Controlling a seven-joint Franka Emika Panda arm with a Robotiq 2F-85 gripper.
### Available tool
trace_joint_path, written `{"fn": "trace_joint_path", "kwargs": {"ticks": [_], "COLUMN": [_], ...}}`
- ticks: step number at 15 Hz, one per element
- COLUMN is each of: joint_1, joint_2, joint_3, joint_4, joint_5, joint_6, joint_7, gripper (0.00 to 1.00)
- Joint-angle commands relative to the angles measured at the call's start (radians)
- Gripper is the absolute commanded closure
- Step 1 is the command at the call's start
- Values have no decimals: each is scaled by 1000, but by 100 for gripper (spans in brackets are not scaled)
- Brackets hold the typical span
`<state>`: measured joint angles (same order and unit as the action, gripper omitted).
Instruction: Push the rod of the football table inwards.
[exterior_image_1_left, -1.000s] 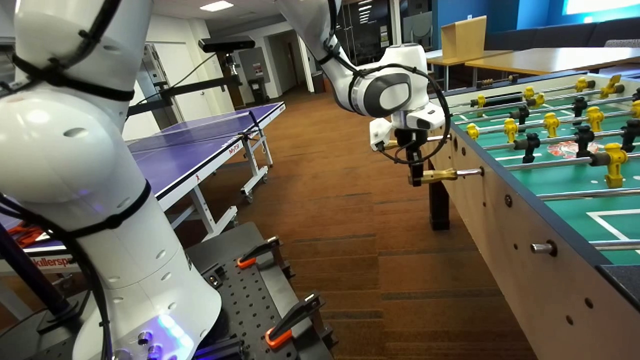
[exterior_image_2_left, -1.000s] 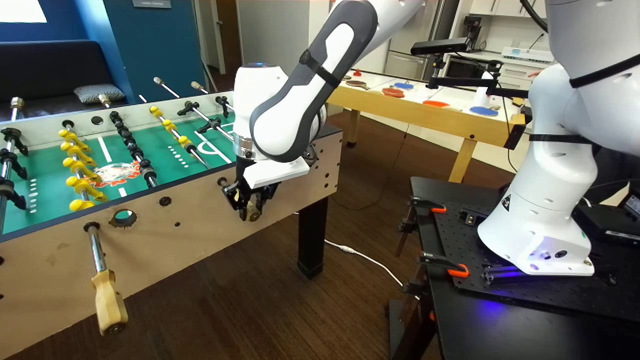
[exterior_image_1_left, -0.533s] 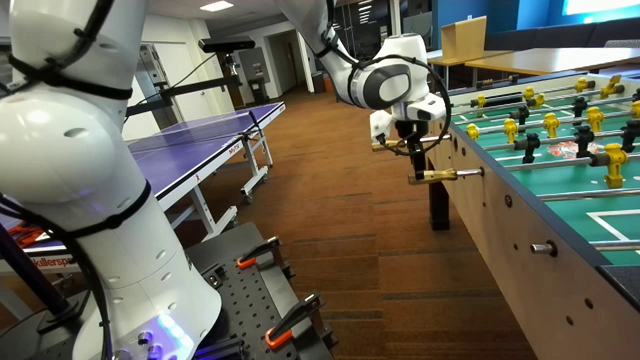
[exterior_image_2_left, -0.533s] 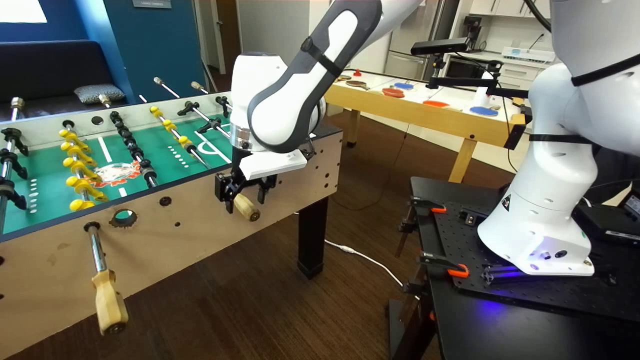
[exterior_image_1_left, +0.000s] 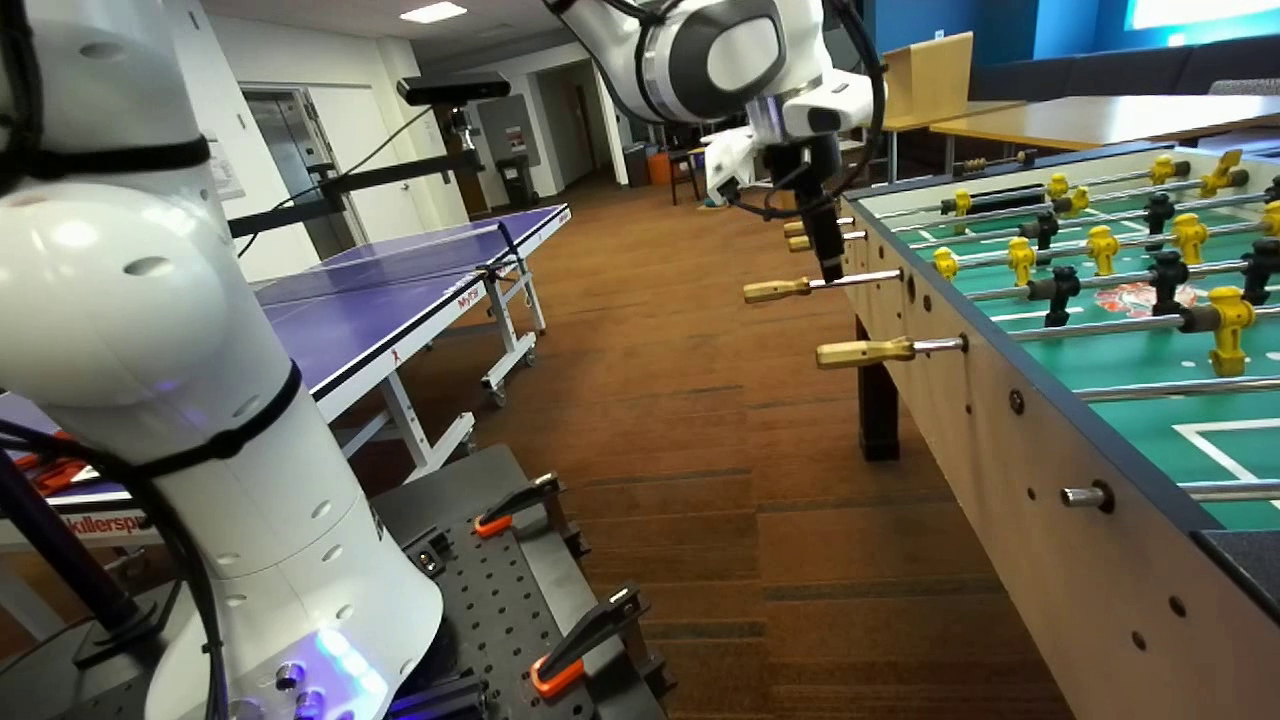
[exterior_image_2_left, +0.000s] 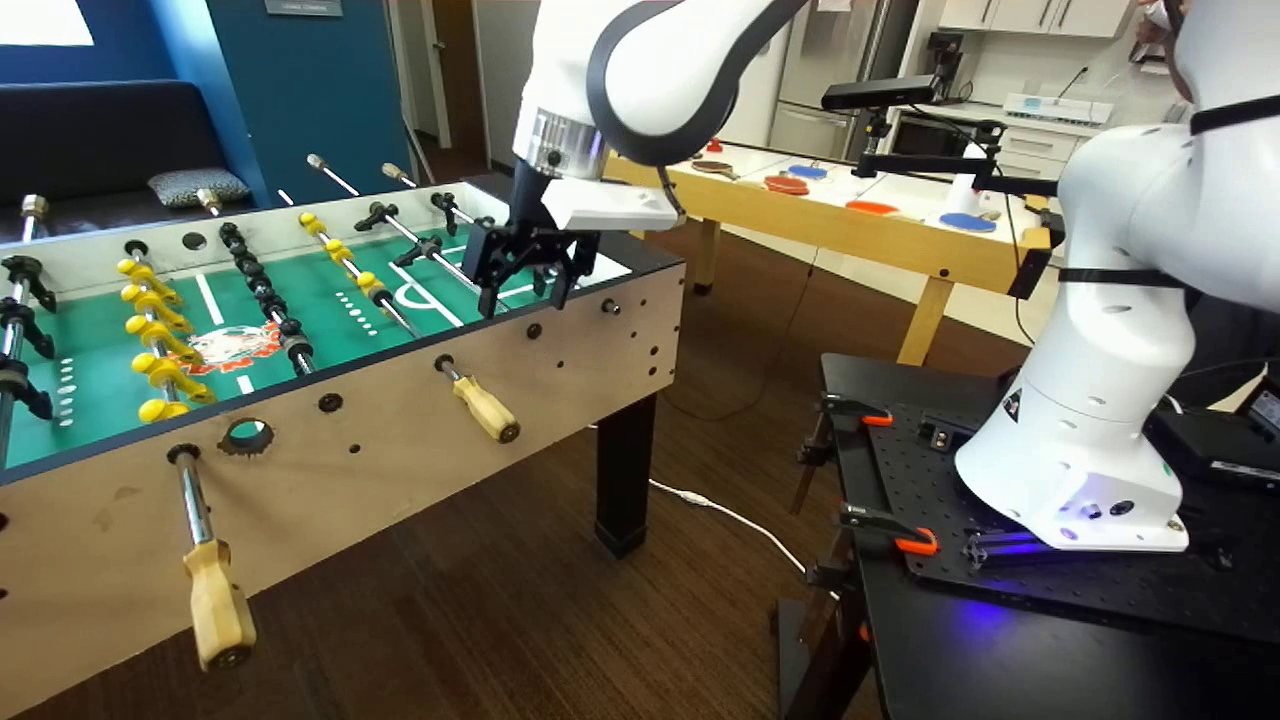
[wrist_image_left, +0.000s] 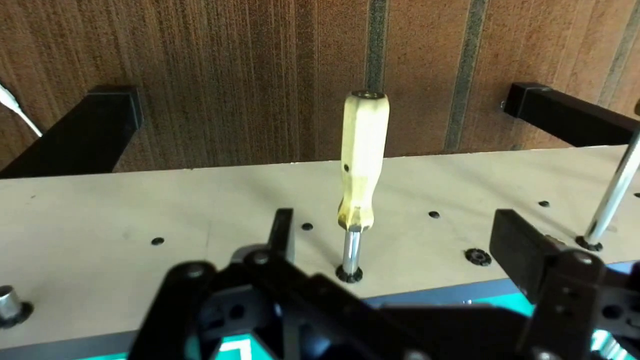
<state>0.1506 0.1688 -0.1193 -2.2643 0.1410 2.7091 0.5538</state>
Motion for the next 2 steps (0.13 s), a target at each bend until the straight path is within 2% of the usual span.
{"fn": "trace_joint_path", "kwargs": {"ticks": [1, 2], "joint_1": [-38, -48], "joint_2": [-164, -183], "joint_3": [19, 27], "joint_4": [-108, -120], "joint_5": [-59, -72], "joint_6": [-45, -40], "joint_7": [21, 31], "gripper": [0, 0]}}
